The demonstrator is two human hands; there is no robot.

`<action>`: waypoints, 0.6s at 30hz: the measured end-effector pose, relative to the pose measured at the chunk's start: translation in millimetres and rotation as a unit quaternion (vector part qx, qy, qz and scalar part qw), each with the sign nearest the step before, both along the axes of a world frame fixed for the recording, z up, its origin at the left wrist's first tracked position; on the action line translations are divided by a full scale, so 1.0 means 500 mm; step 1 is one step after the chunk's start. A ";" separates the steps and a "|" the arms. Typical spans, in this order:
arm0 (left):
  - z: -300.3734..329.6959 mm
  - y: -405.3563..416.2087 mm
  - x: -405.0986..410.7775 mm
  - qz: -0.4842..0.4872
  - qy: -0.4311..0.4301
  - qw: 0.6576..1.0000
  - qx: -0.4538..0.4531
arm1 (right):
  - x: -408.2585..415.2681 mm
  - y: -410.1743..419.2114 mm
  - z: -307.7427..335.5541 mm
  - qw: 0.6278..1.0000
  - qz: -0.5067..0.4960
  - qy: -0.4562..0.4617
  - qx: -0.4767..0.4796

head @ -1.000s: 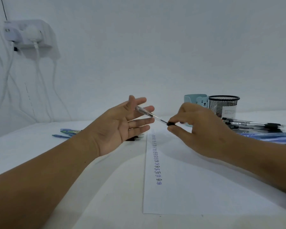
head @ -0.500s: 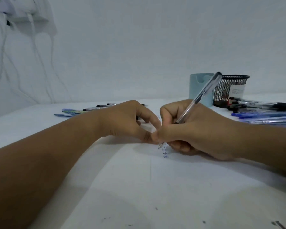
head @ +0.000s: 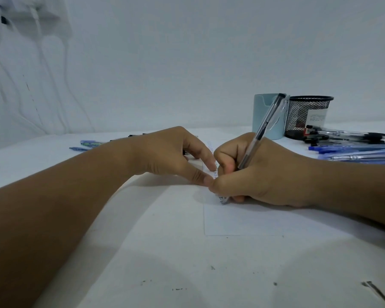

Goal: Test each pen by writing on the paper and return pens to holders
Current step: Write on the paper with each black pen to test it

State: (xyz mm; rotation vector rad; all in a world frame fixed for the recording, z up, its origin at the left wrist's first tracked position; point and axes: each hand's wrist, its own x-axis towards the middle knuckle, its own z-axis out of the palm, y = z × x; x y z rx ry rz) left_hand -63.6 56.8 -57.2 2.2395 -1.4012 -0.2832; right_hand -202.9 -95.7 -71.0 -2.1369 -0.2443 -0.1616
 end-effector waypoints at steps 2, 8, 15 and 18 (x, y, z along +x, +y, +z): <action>0.001 -0.001 0.000 0.001 -0.008 1.000 0.007 | 0.000 0.000 0.000 1.000 -0.002 -0.002 -0.015; 0.001 -0.001 0.002 0.003 -0.012 1.000 0.012 | 0.002 0.001 -0.002 0.998 -0.017 -0.019 -0.059; 0.003 -0.002 0.003 0.006 -0.016 1.000 0.013 | 0.001 0.000 -0.001 1.000 0.008 -0.006 -0.008; 0.002 -0.001 0.004 0.003 -0.016 1.000 0.014 | 0.001 0.001 0.000 1.000 0.010 -0.012 -0.013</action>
